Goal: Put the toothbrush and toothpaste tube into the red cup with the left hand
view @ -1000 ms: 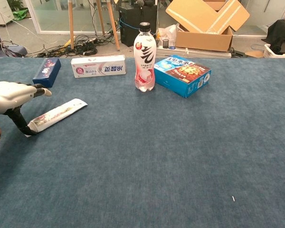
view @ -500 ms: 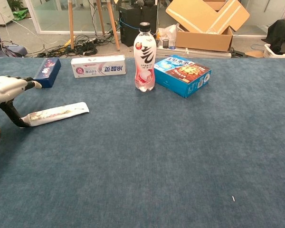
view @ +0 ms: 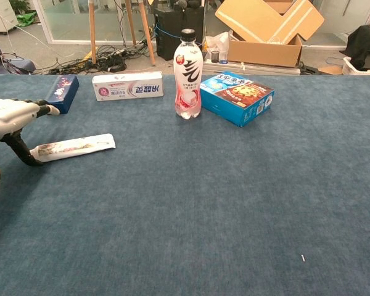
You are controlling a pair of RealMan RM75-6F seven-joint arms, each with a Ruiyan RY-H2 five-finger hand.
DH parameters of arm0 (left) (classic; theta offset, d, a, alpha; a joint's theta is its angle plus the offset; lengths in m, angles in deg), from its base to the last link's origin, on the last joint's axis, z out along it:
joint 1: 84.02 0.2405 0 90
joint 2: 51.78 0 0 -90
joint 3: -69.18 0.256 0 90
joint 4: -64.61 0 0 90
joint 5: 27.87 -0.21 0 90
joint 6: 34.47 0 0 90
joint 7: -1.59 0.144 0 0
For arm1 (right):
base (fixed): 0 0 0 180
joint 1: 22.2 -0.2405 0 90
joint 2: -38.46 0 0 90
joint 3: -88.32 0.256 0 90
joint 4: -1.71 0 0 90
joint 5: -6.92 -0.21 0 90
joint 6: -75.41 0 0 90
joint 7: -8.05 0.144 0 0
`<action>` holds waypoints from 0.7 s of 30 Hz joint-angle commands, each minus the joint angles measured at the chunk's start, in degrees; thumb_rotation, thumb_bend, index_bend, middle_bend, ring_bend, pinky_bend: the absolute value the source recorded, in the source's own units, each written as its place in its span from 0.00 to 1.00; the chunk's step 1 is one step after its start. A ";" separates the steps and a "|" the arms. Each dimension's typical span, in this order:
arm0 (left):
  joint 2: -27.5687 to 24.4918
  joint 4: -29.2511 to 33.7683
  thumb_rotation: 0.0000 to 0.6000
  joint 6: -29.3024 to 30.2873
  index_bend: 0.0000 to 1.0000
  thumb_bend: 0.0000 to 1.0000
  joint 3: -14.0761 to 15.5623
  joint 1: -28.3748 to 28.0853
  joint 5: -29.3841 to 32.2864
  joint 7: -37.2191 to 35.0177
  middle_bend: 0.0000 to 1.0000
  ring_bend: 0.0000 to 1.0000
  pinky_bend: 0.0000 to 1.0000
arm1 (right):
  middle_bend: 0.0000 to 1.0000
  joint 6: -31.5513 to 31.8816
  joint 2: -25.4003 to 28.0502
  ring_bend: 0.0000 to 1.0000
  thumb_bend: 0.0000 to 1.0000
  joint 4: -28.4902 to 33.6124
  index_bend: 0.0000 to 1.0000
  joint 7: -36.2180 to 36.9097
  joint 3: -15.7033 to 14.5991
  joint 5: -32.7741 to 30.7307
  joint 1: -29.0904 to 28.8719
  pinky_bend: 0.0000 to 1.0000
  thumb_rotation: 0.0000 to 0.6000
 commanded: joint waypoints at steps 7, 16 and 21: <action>0.23 2.82 1.00 -0.14 0.09 0.07 -0.28 -0.35 -0.09 0.54 0.00 0.00 0.00 | 0.24 0.16 0.08 0.22 0.12 -0.04 0.26 0.26 0.02 0.01 0.09 0.60 1.00; 2.74 2.51 1.00 0.48 0.16 0.07 -3.29 -2.11 2.85 1.51 0.00 0.00 0.00 | 0.24 0.43 0.21 0.22 0.12 -0.10 0.26 0.70 0.05 0.07 0.20 0.59 1.00; 3.93 3.57 1.00 1.47 0.25 0.07 -6.38 -3.21 6.45 1.65 0.00 0.00 0.00 | 0.24 0.70 0.34 0.22 0.12 -0.14 0.26 1.12 0.07 0.15 0.32 0.60 1.00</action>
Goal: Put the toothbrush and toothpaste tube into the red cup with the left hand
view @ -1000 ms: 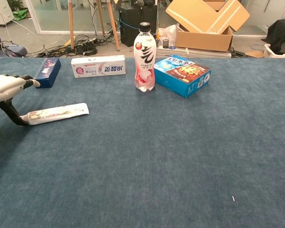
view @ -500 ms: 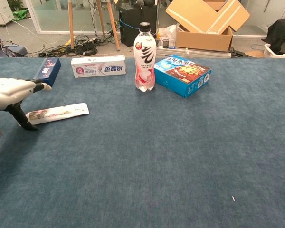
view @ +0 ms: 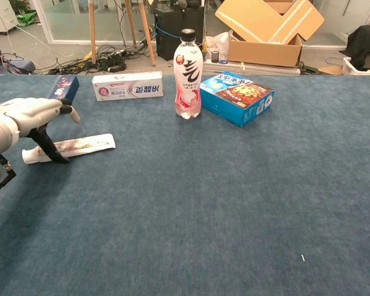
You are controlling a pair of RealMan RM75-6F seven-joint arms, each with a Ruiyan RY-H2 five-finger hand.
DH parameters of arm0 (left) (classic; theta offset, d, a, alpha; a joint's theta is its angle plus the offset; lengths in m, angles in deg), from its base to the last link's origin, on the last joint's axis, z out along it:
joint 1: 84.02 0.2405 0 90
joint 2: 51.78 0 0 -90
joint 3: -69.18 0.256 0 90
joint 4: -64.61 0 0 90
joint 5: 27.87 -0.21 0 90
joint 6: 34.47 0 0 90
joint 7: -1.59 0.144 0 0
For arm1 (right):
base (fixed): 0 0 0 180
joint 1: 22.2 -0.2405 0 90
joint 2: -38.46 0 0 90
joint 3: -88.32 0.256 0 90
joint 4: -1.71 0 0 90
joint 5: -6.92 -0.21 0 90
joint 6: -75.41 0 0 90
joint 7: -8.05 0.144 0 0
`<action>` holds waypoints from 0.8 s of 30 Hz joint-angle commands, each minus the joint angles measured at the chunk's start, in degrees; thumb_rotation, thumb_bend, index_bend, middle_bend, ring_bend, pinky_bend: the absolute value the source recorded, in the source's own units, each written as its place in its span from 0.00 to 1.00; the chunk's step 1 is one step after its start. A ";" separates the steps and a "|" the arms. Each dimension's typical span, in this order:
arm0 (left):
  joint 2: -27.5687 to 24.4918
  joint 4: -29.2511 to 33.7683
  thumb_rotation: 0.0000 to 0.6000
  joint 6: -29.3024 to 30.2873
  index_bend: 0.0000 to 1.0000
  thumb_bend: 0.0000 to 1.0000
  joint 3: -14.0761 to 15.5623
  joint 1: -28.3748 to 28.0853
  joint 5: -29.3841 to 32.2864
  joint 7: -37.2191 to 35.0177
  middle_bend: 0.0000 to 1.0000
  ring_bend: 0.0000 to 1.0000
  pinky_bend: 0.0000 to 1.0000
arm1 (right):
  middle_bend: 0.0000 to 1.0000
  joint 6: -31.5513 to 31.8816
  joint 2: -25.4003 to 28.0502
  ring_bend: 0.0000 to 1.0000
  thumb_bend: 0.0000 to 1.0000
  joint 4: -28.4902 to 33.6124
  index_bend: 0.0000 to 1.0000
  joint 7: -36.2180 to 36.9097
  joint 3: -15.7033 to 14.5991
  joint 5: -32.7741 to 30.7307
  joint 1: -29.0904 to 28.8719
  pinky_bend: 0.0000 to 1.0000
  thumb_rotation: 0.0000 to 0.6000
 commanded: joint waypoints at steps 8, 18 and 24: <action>2.50 -1.80 1.00 -0.17 0.32 0.07 -3.25 -3.33 7.11 3.27 0.00 0.00 0.00 | 0.24 0.18 0.11 0.22 0.12 -0.03 0.26 0.31 -0.03 0.16 0.09 0.59 1.00; 4.45 -6.62 1.00 -0.81 0.36 0.09 -3.54 -4.75 8.90 3.68 0.00 0.00 0.00 | 0.24 0.08 0.18 0.22 0.12 -0.07 0.26 0.53 -0.06 0.19 0.06 0.60 1.00; 4.63 -7.50 1.00 -1.06 0.39 0.22 -3.39 -4.81 9.34 3.60 0.00 0.00 0.00 | 0.24 0.07 0.17 0.22 0.12 -0.08 0.26 0.52 -0.05 0.16 0.05 0.59 1.00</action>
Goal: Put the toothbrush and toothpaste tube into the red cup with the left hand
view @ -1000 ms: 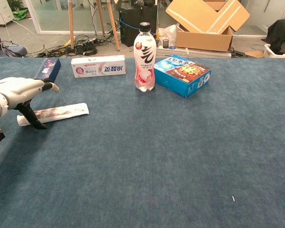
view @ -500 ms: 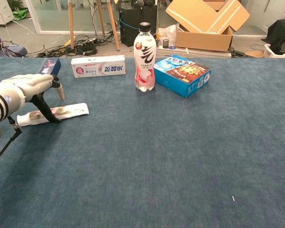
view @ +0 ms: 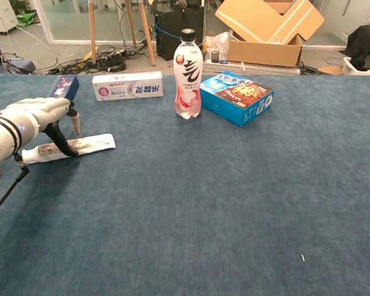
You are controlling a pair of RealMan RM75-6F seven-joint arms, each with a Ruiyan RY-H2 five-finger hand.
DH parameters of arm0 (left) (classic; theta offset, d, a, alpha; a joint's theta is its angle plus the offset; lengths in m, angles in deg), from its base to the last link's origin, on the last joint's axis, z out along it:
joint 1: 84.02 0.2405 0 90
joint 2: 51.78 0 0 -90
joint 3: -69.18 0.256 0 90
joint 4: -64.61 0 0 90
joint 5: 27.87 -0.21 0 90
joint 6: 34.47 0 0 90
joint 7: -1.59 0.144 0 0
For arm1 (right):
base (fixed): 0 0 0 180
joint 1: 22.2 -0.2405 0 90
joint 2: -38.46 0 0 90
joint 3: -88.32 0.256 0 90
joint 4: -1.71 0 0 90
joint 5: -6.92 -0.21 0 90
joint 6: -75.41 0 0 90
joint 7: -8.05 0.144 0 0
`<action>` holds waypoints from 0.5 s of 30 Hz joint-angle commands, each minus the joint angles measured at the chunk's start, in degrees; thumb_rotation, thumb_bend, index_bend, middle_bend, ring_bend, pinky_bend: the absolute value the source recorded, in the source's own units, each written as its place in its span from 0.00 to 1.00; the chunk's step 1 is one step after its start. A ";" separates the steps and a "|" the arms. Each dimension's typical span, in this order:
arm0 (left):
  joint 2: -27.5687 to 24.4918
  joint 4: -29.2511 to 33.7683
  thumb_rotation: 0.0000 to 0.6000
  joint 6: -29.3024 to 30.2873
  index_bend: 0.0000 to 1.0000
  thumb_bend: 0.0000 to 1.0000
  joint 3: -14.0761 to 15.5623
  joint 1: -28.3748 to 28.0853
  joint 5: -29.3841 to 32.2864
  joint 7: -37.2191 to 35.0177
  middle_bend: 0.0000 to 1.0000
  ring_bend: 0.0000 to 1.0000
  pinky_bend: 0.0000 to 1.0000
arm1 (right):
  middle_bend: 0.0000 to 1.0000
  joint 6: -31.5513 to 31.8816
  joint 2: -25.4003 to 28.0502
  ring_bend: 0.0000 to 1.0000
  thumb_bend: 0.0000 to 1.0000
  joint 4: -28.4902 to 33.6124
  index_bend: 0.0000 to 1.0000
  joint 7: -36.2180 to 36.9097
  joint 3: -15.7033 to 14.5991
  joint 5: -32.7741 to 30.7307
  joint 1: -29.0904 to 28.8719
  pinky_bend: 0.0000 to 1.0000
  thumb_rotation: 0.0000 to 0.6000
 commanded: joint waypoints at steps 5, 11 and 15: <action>0.40 -0.84 1.00 -0.22 0.40 0.22 0.07 -0.13 0.38 -0.09 0.00 0.00 0.00 | 0.24 -0.02 -0.05 0.22 0.12 0.06 0.26 -0.16 -0.06 0.12 -0.02 0.59 1.00; 0.67 -1.44 1.00 -0.77 0.40 0.22 0.12 -0.23 1.21 0.10 0.00 0.00 0.00 | 0.24 -0.13 -0.01 0.22 0.12 0.04 0.26 -0.06 -0.02 -0.01 -0.06 0.60 1.00; 0.97 -2.12 1.00 -1.04 0.39 0.22 0.27 -0.33 1.26 0.11 0.00 0.00 0.00 | 0.24 -0.15 0.03 0.22 0.12 0.02 0.26 0.07 0.01 -0.06 -0.07 0.60 1.00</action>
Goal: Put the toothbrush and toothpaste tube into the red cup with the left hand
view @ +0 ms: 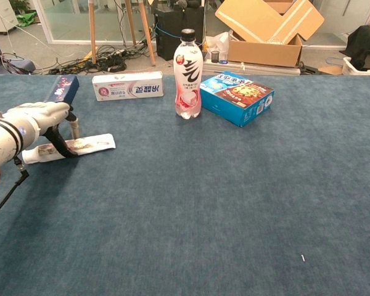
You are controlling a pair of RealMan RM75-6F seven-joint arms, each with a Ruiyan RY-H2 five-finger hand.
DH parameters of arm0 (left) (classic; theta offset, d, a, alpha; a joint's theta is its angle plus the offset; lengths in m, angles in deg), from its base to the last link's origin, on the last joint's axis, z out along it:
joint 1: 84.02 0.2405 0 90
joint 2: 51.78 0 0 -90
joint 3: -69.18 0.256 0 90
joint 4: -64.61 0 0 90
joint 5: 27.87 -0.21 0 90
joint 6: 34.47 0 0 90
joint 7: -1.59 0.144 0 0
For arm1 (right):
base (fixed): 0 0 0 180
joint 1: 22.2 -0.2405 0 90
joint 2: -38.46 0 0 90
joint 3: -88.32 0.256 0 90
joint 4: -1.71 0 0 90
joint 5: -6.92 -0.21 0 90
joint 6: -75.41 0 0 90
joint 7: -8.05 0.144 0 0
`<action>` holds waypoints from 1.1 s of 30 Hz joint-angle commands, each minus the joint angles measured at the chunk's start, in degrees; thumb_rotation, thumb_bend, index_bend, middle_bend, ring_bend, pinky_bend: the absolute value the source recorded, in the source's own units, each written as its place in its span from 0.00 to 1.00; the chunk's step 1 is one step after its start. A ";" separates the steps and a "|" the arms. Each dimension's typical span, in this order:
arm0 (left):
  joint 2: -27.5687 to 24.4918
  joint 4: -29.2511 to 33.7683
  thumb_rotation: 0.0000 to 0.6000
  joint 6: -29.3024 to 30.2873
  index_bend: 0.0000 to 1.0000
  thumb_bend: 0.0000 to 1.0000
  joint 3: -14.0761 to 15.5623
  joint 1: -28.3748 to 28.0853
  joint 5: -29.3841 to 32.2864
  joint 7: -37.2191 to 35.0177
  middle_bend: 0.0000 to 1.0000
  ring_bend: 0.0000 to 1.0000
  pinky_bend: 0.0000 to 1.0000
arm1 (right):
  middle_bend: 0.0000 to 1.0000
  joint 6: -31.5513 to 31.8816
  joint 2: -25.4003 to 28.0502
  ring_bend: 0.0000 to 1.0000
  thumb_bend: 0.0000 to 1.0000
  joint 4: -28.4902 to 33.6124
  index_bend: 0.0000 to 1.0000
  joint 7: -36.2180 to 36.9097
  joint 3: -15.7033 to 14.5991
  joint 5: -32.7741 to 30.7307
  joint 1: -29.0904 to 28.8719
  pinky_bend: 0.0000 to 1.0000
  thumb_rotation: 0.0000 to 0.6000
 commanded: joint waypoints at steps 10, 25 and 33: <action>1.17 -2.00 1.00 0.41 0.54 0.23 0.47 0.12 -1.58 -0.89 0.00 0.00 0.00 | 0.24 -0.11 0.03 0.22 0.12 -0.04 0.26 0.10 -0.02 -0.02 -0.04 0.60 1.00; 0.67 -0.69 1.00 1.54 0.67 0.23 1.04 1.12 -4.39 -1.66 0.01 0.00 0.00 | 0.24 -0.11 -0.01 0.22 0.12 -0.04 0.26 0.05 0.00 -0.03 -0.06 0.60 1.00; -1.85 5.37 1.00 5.12 0.68 0.23 1.33 2.59 -9.22 -3.79 0.02 0.00 0.00 | 0.24 -0.12 -0.06 0.22 0.12 0.03 0.26 -0.06 -0.08 0.14 -0.08 0.60 1.00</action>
